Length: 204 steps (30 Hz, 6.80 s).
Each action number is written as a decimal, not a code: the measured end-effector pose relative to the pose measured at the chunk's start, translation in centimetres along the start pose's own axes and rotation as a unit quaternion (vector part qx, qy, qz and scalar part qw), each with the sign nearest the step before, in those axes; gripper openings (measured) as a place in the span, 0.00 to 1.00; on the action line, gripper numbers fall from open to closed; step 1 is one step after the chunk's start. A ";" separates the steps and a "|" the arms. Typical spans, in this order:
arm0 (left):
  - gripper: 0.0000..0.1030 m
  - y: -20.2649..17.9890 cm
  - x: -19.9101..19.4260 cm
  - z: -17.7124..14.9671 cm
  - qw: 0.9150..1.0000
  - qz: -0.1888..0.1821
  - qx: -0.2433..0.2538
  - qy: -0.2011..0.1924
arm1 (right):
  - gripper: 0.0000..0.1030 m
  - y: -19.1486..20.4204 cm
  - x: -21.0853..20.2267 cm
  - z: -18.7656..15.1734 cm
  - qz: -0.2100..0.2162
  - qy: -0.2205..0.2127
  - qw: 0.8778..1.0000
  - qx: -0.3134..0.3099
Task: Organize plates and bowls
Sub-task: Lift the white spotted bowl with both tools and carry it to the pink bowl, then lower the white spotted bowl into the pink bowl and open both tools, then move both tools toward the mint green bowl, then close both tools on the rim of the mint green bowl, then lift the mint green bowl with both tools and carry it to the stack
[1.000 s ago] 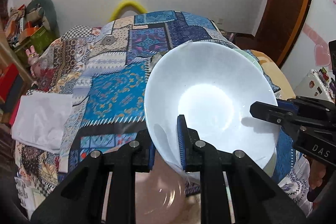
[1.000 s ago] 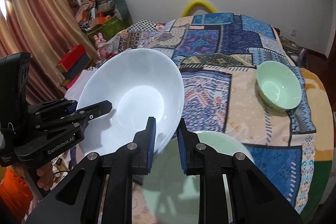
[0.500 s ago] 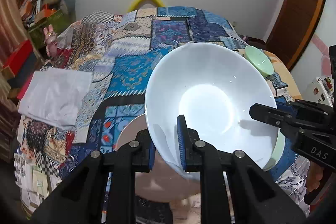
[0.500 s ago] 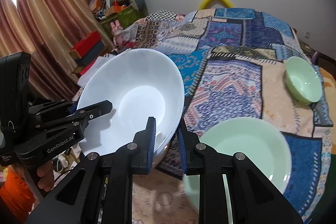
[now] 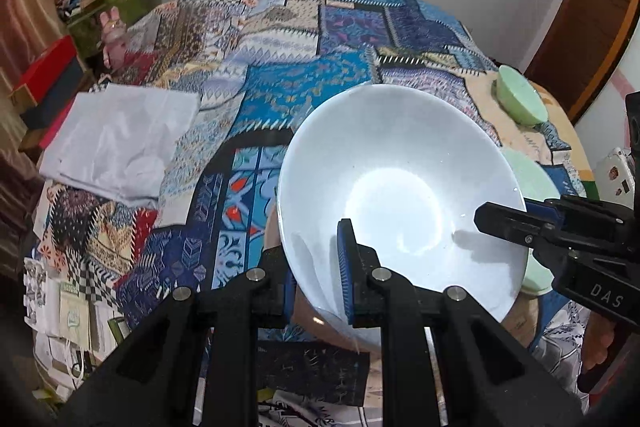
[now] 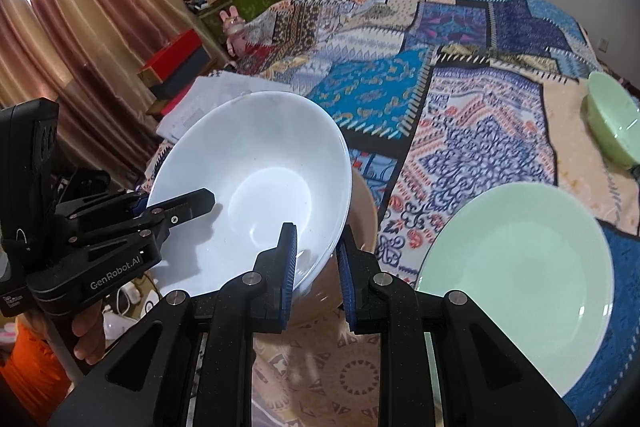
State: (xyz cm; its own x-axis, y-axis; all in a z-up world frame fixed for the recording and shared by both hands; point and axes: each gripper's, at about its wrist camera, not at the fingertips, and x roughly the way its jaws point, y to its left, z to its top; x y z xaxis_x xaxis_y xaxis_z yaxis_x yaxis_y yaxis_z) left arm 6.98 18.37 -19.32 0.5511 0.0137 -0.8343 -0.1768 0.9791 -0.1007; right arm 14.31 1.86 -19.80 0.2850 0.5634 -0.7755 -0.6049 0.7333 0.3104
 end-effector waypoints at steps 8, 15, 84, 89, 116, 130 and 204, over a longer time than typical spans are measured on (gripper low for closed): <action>0.17 0.6 2.1 -1.1 1.000 0.002 0.002 0.028 | 0.18 -0.4 1.7 -0.9 0.003 0.026 1.000 0.013; 0.17 0.7 3.3 -1.4 0.999 0.005 0.006 0.042 | 0.18 -0.6 2.5 -1.3 0.001 0.039 0.999 0.015; 0.88 -16.2 -2.3 11.1 0.989 -0.042 0.094 -0.106 | 0.53 -19.3 -15.4 2.1 -0.205 -0.140 0.965 0.080; 0.90 -18.7 0.6 13.0 0.989 -0.045 0.103 -0.093 | 0.53 -23.3 -14.8 2.6 -0.222 -0.138 0.959 0.106; 0.90 -22.9 14.7 17.1 0.993 -0.053 0.109 0.005 | 0.13 -34.2 -7.3 3.9 -0.195 -0.070 0.963 0.171; 0.82 -25.1 17.3 16.4 0.992 -0.064 0.099 0.042 | 0.13 -29.3 -6.5 3.3 -0.118 -0.048 0.984 0.122; 0.15 -12.2 -1.7 6.3 0.996 -0.063 0.056 -0.031 | 0.14 -8.0 -9.9 1.9 -0.062 -0.108 0.991 0.045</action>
State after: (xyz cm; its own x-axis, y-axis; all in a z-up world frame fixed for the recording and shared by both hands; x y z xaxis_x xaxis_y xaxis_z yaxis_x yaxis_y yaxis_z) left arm 13.34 7.66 -13.23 0.6126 -0.1023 -0.7837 -0.0129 0.9902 -0.1393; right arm 17.75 -8.81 -13.52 0.5115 0.5287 -0.6774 -0.4888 0.8274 0.2767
